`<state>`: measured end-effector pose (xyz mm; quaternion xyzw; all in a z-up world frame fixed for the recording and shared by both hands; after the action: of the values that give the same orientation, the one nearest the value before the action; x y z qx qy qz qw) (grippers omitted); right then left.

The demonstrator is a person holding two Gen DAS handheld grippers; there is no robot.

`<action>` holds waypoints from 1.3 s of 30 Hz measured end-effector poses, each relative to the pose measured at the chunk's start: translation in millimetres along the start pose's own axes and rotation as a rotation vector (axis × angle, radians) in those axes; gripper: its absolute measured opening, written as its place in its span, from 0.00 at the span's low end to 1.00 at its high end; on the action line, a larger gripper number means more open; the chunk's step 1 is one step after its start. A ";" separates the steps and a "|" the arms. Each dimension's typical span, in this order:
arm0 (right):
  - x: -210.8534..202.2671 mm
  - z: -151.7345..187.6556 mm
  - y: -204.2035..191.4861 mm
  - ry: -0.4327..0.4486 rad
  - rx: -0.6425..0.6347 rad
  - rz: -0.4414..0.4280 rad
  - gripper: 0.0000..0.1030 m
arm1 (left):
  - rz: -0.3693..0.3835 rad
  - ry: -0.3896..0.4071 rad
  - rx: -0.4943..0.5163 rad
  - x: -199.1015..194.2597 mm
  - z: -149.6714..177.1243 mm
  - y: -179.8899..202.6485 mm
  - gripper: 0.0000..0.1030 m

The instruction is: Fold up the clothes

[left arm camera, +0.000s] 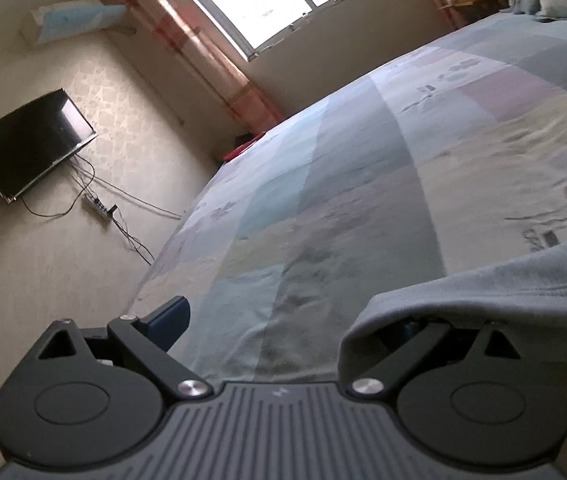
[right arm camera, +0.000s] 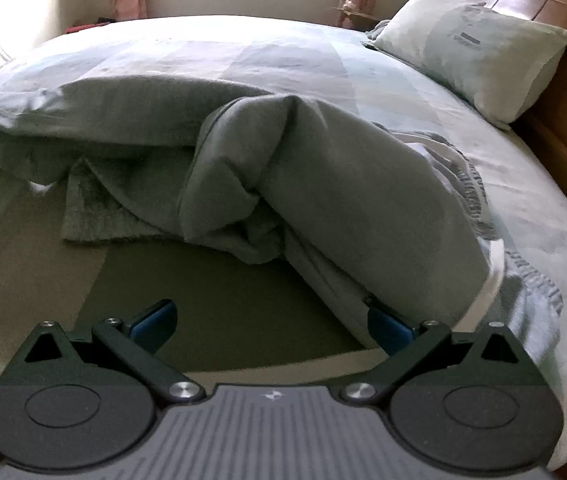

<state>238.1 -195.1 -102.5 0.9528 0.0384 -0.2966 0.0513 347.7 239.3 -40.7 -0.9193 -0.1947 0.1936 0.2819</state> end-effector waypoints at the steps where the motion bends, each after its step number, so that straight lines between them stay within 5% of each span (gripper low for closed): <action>1: 2.5 -1.4 -2.2 -0.002 -0.003 0.000 1.00 | 0.003 0.000 -0.008 6.5 -0.7 -1.4 0.94; 10: 21.5 -11.4 -19.8 -0.021 -0.038 0.005 1.00 | -0.030 0.079 -0.059 55.9 -42.2 -5.7 0.90; 16: 28.1 -7.6 -22.8 -0.042 -0.034 -0.003 1.00 | -0.020 0.116 -0.151 53.4 -61.5 -24.0 0.90; 28: 23.5 -4.9 -26.3 -0.056 -0.019 -0.028 1.00 | 0.027 -0.124 -0.064 93.1 -9.1 -27.2 0.90; 34: 20.0 -4.2 -33.4 -0.062 -0.038 -0.030 1.00 | 0.065 -0.171 -0.071 116.8 -20.8 -24.0 0.91; 39: 16.9 -3.3 -37.0 -0.069 -0.056 -0.044 1.00 | 0.130 -0.284 -0.064 130.0 -5.3 -16.5 0.91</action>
<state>249.9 -157.4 -112.2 0.9391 0.0659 -0.3293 0.0728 456.5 310.3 -58.8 -0.9019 -0.1786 0.3333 0.2087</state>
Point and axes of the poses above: each gripper's, at about its wrist camera, not at the fingertips, and x roughly the way its jaws point, y to its right, z to its underside, the point moved 3 cm from there along x, roughly the way its jaws point, and after that the axes turned 14 degrees about y, right-handed, at the moved point
